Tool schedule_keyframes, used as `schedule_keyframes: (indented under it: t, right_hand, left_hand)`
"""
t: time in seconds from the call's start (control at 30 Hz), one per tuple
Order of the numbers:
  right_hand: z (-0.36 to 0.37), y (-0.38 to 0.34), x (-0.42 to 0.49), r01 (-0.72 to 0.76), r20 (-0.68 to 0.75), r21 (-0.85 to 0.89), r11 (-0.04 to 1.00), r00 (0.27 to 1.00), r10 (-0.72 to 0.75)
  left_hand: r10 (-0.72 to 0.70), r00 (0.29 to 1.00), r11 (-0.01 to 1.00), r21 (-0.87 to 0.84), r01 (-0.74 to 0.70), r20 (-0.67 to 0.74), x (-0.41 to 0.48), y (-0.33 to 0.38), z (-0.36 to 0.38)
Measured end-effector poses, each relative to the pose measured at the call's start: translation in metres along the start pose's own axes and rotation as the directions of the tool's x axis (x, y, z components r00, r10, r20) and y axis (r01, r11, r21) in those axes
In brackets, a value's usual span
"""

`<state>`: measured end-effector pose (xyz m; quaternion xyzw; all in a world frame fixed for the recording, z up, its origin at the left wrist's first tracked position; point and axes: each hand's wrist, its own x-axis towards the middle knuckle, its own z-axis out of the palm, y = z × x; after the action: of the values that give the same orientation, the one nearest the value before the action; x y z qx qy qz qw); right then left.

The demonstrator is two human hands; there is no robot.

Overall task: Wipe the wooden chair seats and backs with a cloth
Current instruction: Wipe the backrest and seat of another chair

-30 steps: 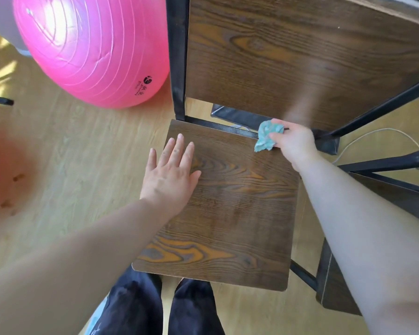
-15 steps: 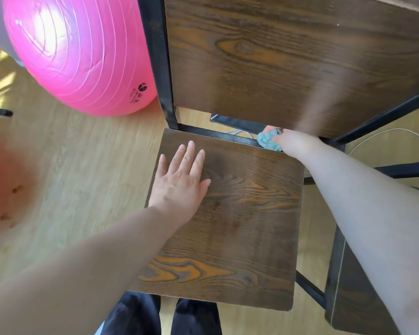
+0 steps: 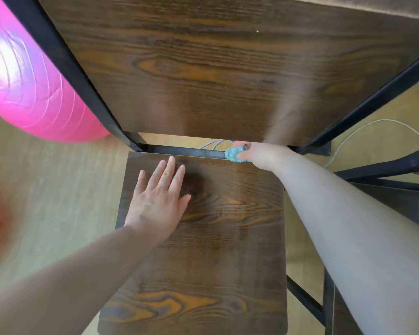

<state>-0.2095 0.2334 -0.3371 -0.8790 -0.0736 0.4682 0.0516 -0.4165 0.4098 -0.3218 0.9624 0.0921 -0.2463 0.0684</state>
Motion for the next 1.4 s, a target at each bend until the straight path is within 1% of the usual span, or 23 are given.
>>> schedule_keyframes:
  t: [0.03,0.13,0.23,0.4,0.53,0.67,0.83,1.0,1.17,1.33,1.4]
  right_hand:
    - [0.0,0.001,-0.001,0.008,-0.001,-0.014,1.0,1.0,-0.008]
    - [-0.002,0.001,-0.008,0.031,-0.065,-0.021,0.999,0.997,-0.032]
    - [-0.002,0.001,-0.019,0.079,-0.082,-0.06,0.995,0.993,-0.084]
    - [0.004,0.003,-0.024,0.127,-0.175,-0.017,0.992,0.976,-0.128]
    - [0.013,0.005,-0.02,0.155,-0.218,0.104,0.983,0.967,-0.129]
    - [0.021,0.003,-0.018,0.181,-0.282,0.232,0.956,0.953,-0.112]
    - [0.028,-0.021,-0.015,0.197,-0.268,0.31,0.93,0.957,-0.114]
    - [0.043,-0.068,-0.009,0.245,-0.232,0.326,0.913,0.957,-0.174]
    - [0.05,-0.112,-0.006,0.233,-0.18,0.263,0.936,0.965,-0.189]
    - [0.055,-0.142,-0.005,0.215,-0.15,0.105,0.971,0.969,-0.198]
    - [0.055,-0.154,-0.006,0.224,-0.137,0.109,0.968,0.968,-0.209]
  left_hand:
    - [0.0,1.0,1.0,-0.004,0.0,-0.001,0.001,0.001,0.001]
    - [0.009,1.0,1.0,-0.012,-0.009,-0.007,0.002,0.004,0.002]
    - [0.011,1.0,1.0,-0.02,-0.011,-0.006,0.003,0.006,0.003]
    - [0.003,1.0,1.0,-0.007,-0.003,0.001,0.002,0.005,0.005]
    - [0.009,0.999,0.997,-0.071,-0.012,-0.032,0.001,0.001,0.006]
    - [0.014,0.999,0.996,-0.082,-0.016,-0.03,0.0,-0.003,0.006]
    - [-0.005,0.999,0.994,-0.106,0.002,-0.033,-0.007,-0.011,0.007]
    - [-0.027,0.999,0.991,-0.13,0.022,-0.034,-0.012,-0.025,0.009]
    - [-0.064,0.997,0.99,-0.13,0.059,-0.034,-0.013,-0.046,0.011]
    - [-0.089,0.995,0.986,-0.145,0.081,-0.049,-0.013,-0.069,0.015]
    - [-0.099,0.994,0.983,-0.161,0.09,-0.047,-0.012,-0.076,0.016]
